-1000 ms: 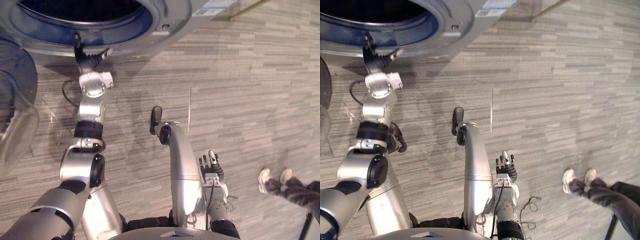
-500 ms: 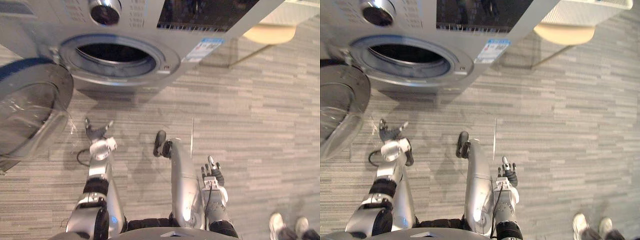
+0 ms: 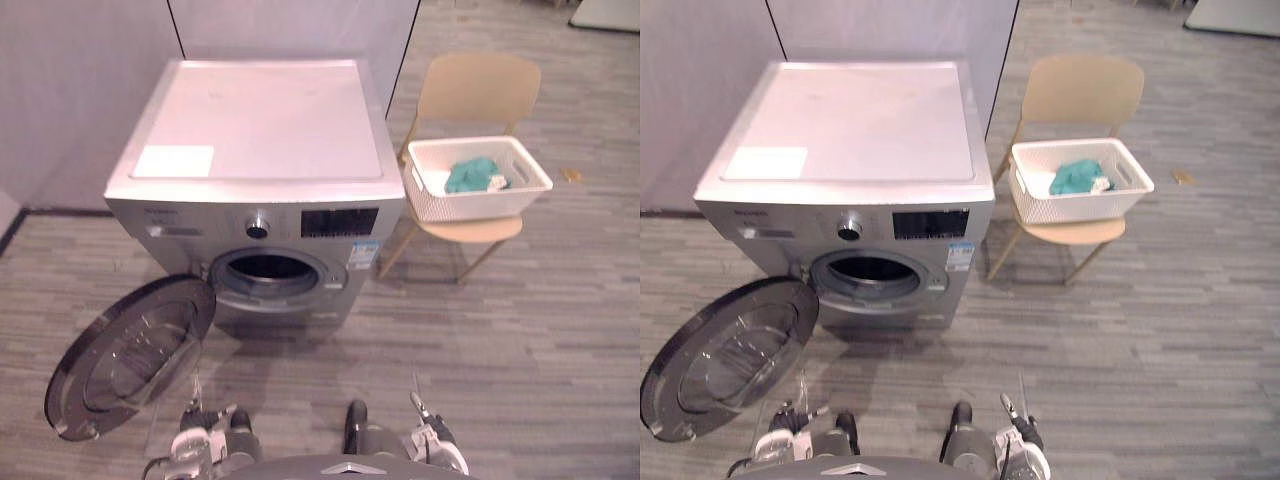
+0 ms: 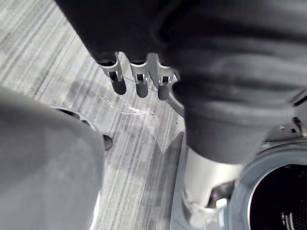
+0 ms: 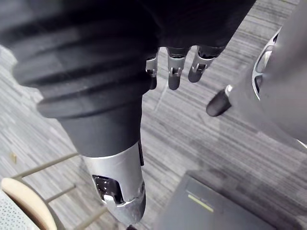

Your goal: Pick up the laundry basket with both hands and put the clothes into the washing machine.

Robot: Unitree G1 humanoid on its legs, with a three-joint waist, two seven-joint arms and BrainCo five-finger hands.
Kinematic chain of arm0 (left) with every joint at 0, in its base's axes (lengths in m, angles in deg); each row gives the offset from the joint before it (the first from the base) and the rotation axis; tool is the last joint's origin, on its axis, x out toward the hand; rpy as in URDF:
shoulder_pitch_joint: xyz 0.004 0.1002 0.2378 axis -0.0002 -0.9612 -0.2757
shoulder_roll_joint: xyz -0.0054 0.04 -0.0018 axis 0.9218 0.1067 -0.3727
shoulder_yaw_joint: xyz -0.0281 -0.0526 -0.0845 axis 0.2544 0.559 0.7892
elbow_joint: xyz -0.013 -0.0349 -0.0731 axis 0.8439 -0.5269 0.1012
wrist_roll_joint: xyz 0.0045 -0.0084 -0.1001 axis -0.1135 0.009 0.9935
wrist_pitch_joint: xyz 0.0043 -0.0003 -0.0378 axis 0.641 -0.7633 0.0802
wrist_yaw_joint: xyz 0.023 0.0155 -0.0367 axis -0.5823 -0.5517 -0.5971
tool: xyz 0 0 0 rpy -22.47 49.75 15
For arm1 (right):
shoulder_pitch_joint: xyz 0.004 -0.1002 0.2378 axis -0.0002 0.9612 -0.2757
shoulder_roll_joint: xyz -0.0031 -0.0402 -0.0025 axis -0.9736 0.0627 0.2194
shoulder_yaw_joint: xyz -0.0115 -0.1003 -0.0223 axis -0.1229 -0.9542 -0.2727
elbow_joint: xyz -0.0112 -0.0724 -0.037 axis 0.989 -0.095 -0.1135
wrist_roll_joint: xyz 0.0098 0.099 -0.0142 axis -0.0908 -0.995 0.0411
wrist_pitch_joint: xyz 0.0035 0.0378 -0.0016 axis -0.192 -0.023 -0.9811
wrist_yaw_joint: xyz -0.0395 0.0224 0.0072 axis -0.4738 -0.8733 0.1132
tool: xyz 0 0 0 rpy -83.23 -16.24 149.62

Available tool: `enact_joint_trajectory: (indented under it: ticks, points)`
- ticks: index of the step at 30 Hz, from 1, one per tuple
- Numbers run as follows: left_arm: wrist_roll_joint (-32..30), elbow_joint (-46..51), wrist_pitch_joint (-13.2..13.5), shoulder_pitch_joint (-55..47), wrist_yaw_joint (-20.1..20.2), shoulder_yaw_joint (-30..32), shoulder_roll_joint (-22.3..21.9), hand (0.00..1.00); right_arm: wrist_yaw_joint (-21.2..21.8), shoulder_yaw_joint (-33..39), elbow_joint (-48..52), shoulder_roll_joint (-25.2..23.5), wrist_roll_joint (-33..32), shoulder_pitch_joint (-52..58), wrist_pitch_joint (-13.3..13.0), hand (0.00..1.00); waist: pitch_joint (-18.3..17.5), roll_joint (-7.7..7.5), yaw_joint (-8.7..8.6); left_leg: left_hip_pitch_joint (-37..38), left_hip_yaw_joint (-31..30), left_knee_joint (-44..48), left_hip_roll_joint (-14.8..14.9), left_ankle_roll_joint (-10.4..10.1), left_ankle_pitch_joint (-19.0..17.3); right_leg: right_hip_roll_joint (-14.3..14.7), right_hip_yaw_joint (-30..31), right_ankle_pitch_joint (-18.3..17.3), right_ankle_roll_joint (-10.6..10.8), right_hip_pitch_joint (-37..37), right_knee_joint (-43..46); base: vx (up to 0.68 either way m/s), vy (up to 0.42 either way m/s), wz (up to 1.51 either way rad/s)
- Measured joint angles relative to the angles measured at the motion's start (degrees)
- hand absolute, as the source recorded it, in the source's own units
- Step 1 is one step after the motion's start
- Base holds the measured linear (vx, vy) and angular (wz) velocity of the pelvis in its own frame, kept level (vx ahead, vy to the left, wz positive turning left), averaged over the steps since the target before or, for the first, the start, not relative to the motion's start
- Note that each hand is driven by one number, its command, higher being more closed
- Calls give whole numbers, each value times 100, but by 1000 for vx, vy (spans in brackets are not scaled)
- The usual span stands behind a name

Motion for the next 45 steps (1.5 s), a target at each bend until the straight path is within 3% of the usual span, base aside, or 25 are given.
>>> enact_joint_trajectory:
  ticks: [6,9,12,14,16,17,19,20,21,25,27,30,34,37,39,40,41,43,44,45]
  points:
    - [123,-62,7,26,34,-211,11,0,118,-41,-232,25,645,-47,19,0,-130,18,-8,373,-140,15,25,-49,128,191,-64,233,49,649,-553,111,-2,5]
    - [122,-51,13,110,30,-570,34,0,217,-183,-350,94,781,-118,21,0,-48,36,-14,384,-186,573,139,-31,-79,240,-125,111,41,933,-467,39,6,13]
    - [119,-43,18,180,35,-934,34,0,241,-344,-392,167,952,-224,20,0,30,72,-17,171,-271,1281,186,131,-205,233,-21,-78,38,961,-312,-80,8,-4]
    - [116,-42,18,205,63,-1049,-51,0,251,-365,-448,226,1091,-274,21,0,48,149,-32,140,-327,1389,160,157,-251,223,78,-98,31,937,-274,-84,35,-3]
    - [107,-49,18,221,142,-1077,-176,0,259,-411,-497,330,1094,-297,26,0,69,273,-19,228,-687,1319,2,95,-607,229,298,-98,36,902,-243,-92,132,-15]
    - [106,-37,17,218,151,-959,-175,0,260,-437,-548,333,1094,-333,28,0,74,255,16,290,-1007,1275,-222,16,-869,243,514,-98,41,842,-196,-96,166,-42]
    - [105,-13,22,191,148,-696,-208,0,280,-697,-540,338,1157,-285,24,0,44,230,105,334,-1528,1260,-656,159,-1056,282,1134,-98,46,764,-315,-59,175,-80]
    - [108,-19,45,157,155,-533,-195,0,338,-873,-545,343,1322,-313,31,0,-23,123,119,341,-1567,1233,-782,254,-1128,308,1484,-94,48,734,-455,-8,221,-85]
    - [107,-30,55,118,159,-481,-180,0,373,-961,-545,342,1369,-359,31,0,-16,152,118,347,-1477,1201,-779,273,-1136,310,1610,-68,53,727,-531,22,193,-81]
    - [84,-66,98,67,233,-295,-58,0,456,-1389,-561,304,1537,-370,147,0,-112,-60,113,566,-882,857,-742,308,-1113,305,1962,93,-73,666,-866,35,72,-62]
    - [45,-116,106,83,233,-297,-42,0,463,-1485,-548,313,1536,-349,146,0,-139,-94,115,684,-709,685,-717,300,-1108,315,1992,156,-125,569,-827,114,5,-52]
    - [45,-178,111,164,232,-311,-53,0,462,-1463,-521,347,1535,-342,136,0,-147,-94,108,899,-455,477,-682,272,-1092,415,2173,192,-46,265,-299,152,-14,-55]
    - [45,-250,66,358,233,-510,-136,0,458,-1335,-191,294,1532,-329,138,0,-21,-35,123,1169,-5,472,-622,240,-1109,725,2594,-275,115,-524,1086,185,-11,-76]
    - [50,-198,55,453,227,-662,-221,0,463,-1151,143,111,1535,-345,124,0,263,-173,82,1480,460,458,-704,244,-1109,827,2451,-325,23,-1321,2605,76,-37,-117]
    - [58,-142,54,400,236,-800,-236,0,469,-1106,185,94,1535,-447,122,0,337,-89,-32,1668,665,426,-599,305,-1197,771,2124,-416,-159,-1478,2880,77,-52,-67]
    - [71,-73,54,394,245,-857,-240,0,479,-989,175,120,1537,-451,130,0,354,-154,-83,1830,830,266,-600,296,-1194,441,1619,-829,-344,-1573,3462,122,-63,-17]
    - [125,-54,59,392,244,-936,-240,0,496,-857,115,148,1530,-388,131,0,347,-163,-71,1929,860,176,-556,226,-1155,21,1186,-1094,-337,-1579,3759,163,-105,-20]
    - [203,-51,102,303,232,-951,-197,0,514,-590,44,161,1500,-418,135,0,346,-135,-24,2013,1015,137,-446,135,-1122,-465,846,-1263,-278,-1654,3693,175,-198,-35]
    - [242,-59,121,288,230,-955,-158,0,556,-500,-16,157,1466,-435,126,0,342,-141,-27,2031,1036,136,-411,100,-1114,-596,777,-1249,-269,-1651,3465,191,-308,-53]
    - [304,-66,151,239,234,-988,-49,0,623,-281,-216,135,1258,-456,125,0,317,-250,-27,2138,1060,124,-449,-55,-1110,-714,680,-696,-370,-1446,2422,227,-352,-85]
